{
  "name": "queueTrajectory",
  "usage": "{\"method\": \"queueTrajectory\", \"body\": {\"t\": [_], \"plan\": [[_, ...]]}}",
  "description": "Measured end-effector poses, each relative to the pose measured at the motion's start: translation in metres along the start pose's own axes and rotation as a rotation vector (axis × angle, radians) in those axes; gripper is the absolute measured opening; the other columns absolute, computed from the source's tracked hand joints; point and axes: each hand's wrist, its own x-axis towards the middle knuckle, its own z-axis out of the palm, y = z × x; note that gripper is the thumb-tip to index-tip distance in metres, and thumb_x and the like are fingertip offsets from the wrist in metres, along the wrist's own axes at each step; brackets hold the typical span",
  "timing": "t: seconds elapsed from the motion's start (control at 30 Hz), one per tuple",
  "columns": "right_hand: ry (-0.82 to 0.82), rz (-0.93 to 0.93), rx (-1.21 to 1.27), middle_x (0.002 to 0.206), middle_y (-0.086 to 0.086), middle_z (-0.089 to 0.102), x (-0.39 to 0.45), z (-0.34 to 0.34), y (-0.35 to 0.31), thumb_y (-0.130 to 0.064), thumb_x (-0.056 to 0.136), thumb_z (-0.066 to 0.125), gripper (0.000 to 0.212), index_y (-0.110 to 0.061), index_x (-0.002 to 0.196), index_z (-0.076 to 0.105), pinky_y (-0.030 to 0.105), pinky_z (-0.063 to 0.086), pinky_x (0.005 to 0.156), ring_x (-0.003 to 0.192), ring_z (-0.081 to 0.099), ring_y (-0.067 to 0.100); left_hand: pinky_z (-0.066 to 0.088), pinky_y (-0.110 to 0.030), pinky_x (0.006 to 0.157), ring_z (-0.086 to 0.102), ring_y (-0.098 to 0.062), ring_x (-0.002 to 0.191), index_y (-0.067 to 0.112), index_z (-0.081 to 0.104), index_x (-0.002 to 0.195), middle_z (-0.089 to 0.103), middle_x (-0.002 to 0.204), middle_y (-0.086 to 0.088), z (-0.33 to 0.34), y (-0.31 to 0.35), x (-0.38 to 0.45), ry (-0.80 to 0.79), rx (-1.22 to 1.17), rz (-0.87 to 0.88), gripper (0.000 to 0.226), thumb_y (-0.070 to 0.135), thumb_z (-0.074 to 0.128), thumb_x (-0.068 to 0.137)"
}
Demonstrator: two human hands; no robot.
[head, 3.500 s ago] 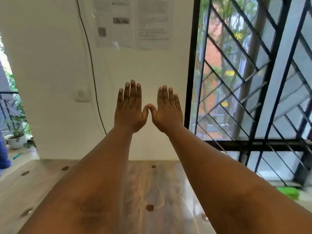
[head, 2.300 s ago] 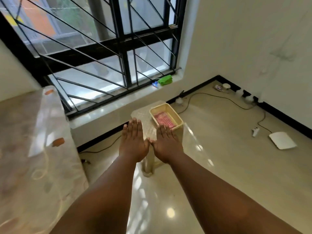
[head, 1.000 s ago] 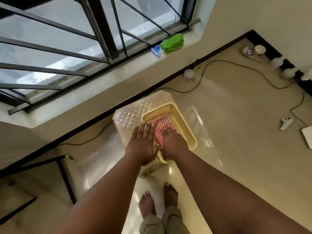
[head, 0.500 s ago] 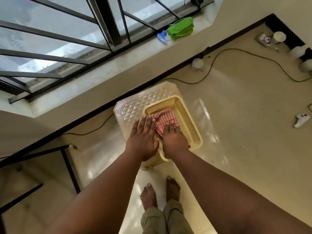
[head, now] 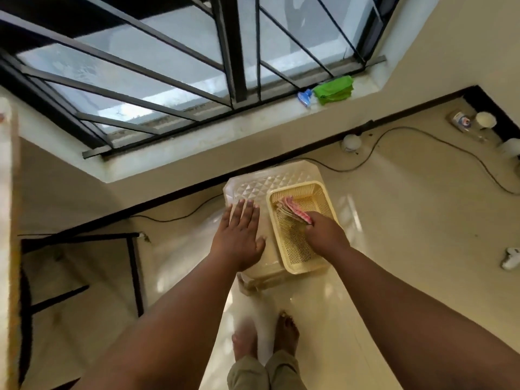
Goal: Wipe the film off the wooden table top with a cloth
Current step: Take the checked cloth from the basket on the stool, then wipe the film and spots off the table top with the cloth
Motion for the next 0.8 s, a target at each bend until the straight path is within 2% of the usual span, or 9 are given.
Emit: {"method": "queueTrajectory", "body": {"t": [0.07,0.13,0.2,0.27,0.3,0.4,0.53,0.7,0.8], "plan": [[-0.006,-0.026,0.112,0.084,0.005,0.065,-0.006,-0.011,-0.012,-0.012,0.085,0.043,0.029,-0.024,0.100,0.064,0.033,0.044,0.059,0.070,0.057,0.025,-0.032,-0.038,0.104,-0.032,-0.021,0.138,0.014,-0.015,0.149,-0.020,0.158,-0.008,-0.016,-0.002,-0.006,0.011,-0.017,-0.022,0.072,0.052,0.014,0.096],[-0.052,-0.079,0.214,0.069,0.006,0.060,-0.022,-0.018,-0.038,-0.008,0.085,0.042,0.026,-0.020,0.094,0.063,0.039,0.046,0.056,0.060,0.057,0.028,-0.029,-0.039,0.107,-0.029,-0.023,0.140,0.013,-0.016,0.149,-0.020,0.157,-0.009,-0.032,-0.011,-0.030,0.060,-0.032,-0.086,0.071,0.051,0.015,0.097],[-0.092,-0.094,0.287,0.061,0.004,0.058,-0.031,-0.020,-0.050,-0.007,0.088,0.043,0.026,-0.020,0.094,0.064,0.034,0.042,0.050,0.052,0.054,0.024,-0.029,-0.040,0.106,-0.031,-0.024,0.139,0.014,-0.019,0.147,-0.023,0.156,-0.009,-0.047,-0.015,-0.043,0.049,-0.056,-0.086,0.070,0.051,0.015,0.097],[-0.100,-0.218,0.257,0.065,0.002,0.062,-0.045,-0.018,-0.091,-0.007,0.089,0.046,0.025,-0.019,0.096,0.067,0.027,0.041,0.048,0.052,0.056,0.020,-0.029,-0.039,0.107,-0.033,-0.023,0.138,0.014,-0.020,0.146,-0.025,0.155,-0.009,-0.057,-0.033,-0.074,0.119,-0.068,-0.168,0.070,0.050,0.014,0.097],[-0.097,-0.205,0.273,0.067,0.003,0.064,-0.049,-0.015,-0.089,-0.006,0.088,0.047,0.025,-0.019,0.097,0.067,0.024,0.042,0.046,0.053,0.058,0.017,-0.028,-0.039,0.108,-0.033,-0.024,0.138,0.014,-0.019,0.147,-0.025,0.155,-0.009,-0.059,-0.029,-0.075,0.103,-0.079,-0.142,0.070,0.050,0.014,0.098],[-0.159,-0.342,0.240,0.063,0.001,0.062,-0.072,-0.009,-0.139,-0.001,0.085,0.047,0.031,-0.021,0.099,0.066,0.023,0.041,0.044,0.046,0.055,0.012,-0.025,-0.040,0.111,-0.029,-0.023,0.141,0.012,-0.015,0.149,-0.020,0.158,-0.009,-0.073,-0.049,-0.112,0.172,-0.066,-0.205,0.070,0.048,0.017,0.098],[-0.234,-0.580,0.117,0.068,-0.008,0.062,-0.115,0.024,-0.214,-0.004,0.085,0.049,0.034,-0.026,0.103,0.066,0.020,0.040,0.047,0.051,0.054,0.005,-0.020,-0.043,0.114,-0.023,-0.025,0.144,0.008,-0.008,0.151,-0.014,0.159,-0.011,-0.080,-0.086,-0.180,0.242,-0.060,-0.396,0.072,0.047,0.021,0.097],[-0.303,-0.771,0.077,0.065,-0.011,0.056,-0.174,0.073,-0.277,-0.008,0.089,0.047,0.033,-0.025,0.111,0.064,0.029,0.044,0.057,0.056,0.054,0.013,-0.020,-0.045,0.114,-0.018,-0.028,0.145,0.003,-0.005,0.151,-0.011,0.159,-0.015,-0.071,-0.115,-0.268,0.303,-0.069,-0.572,0.076,0.045,0.027,0.096],[-0.359,-0.877,0.075,0.063,-0.006,0.060,-0.223,0.102,-0.307,-0.006,0.087,0.046,0.038,-0.027,0.112,0.065,0.028,0.046,0.050,0.049,0.057,0.015,-0.019,-0.046,0.114,-0.017,-0.029,0.145,0.006,-0.006,0.151,-0.011,0.159,-0.014,-0.063,-0.139,-0.334,0.327,-0.032,-0.658,0.074,0.045,0.025,0.097]]}}
